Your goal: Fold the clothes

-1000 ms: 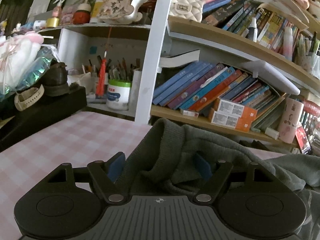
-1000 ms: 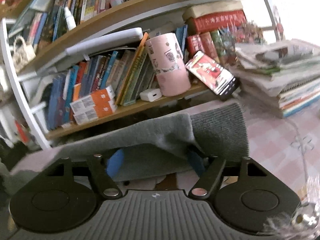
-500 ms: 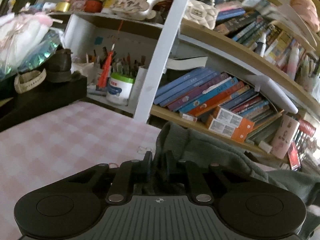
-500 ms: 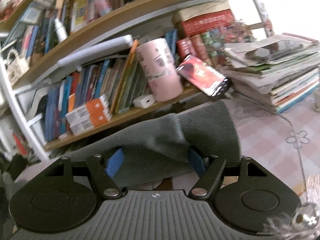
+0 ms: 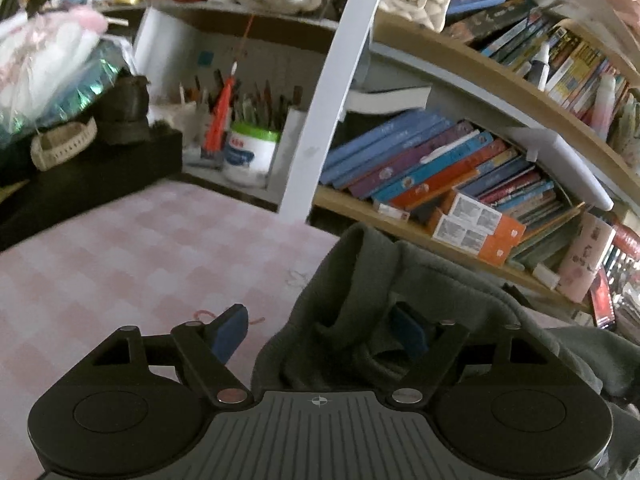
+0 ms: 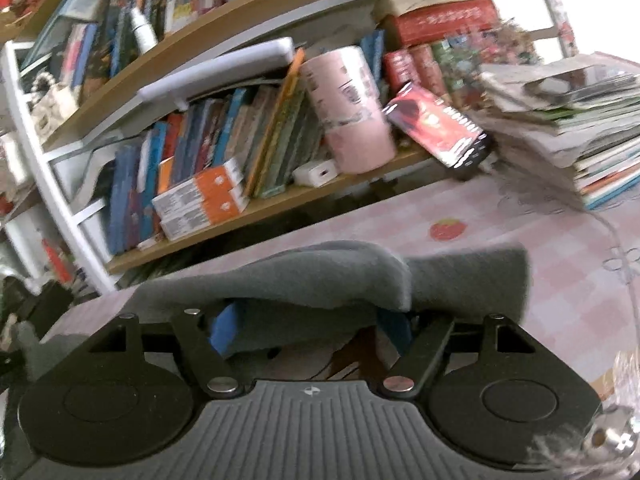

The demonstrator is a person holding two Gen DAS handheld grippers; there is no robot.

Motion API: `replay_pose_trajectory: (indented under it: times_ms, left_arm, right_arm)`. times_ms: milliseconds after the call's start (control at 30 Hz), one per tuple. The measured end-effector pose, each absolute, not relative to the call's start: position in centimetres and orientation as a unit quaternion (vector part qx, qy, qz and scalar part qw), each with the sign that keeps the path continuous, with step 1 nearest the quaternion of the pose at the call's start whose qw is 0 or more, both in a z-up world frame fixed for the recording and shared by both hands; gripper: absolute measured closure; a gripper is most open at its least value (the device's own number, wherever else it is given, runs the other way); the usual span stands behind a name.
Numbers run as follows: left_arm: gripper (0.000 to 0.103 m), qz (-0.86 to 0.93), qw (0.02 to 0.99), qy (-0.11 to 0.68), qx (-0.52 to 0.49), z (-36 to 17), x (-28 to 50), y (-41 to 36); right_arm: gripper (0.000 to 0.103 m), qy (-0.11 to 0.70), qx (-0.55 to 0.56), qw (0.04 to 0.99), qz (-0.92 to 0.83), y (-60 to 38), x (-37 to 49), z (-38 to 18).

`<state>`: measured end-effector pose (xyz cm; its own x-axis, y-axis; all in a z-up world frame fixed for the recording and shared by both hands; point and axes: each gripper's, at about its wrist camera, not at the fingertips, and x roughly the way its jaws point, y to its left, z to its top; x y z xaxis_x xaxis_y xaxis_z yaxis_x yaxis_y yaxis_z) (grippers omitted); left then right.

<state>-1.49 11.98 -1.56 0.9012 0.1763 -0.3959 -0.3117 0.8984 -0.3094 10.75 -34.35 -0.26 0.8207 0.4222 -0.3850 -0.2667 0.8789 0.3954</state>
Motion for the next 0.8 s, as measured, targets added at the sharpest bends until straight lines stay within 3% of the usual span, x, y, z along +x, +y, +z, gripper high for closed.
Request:
replay_pose_trajectory:
  times_ms: [267,300,367,467,567,800]
  left_arm:
    - [0.025,0.061,0.939,0.230,-0.248,-2.4,0.8,14.8]
    - [0.029,0.051,0.937,0.235,-0.254,-2.6,1.0,15.0]
    - [0.059,0.032,0.935,0.239,-0.260,-2.7,0.9,15.0]
    - [0.072,0.027,0.938,0.227,-0.262,-2.6,0.3,14.7]
    - [0.079,0.013,0.939,0.183,-0.289,-2.0,-1.5,15.1]
    - [0.083,-0.003,0.927,0.083,-0.366,-0.8,-4.6,18.1]
  right_arm:
    - [0.032,0.245,0.184,0.930,0.205,-34.2,10.8,-0.5]
    - [0.032,0.248,0.188,0.928,0.206,-34.3,10.9,-0.5]
    - [0.032,0.251,0.192,0.925,0.210,-34.2,11.0,-0.7]
    - [0.032,0.250,0.195,0.923,0.216,-34.1,11.0,-0.7]
    - [0.034,0.244,0.210,0.920,0.223,-34.3,10.9,-0.5]
    - [0.036,0.215,0.252,0.922,0.202,-35.8,13.4,1.7]
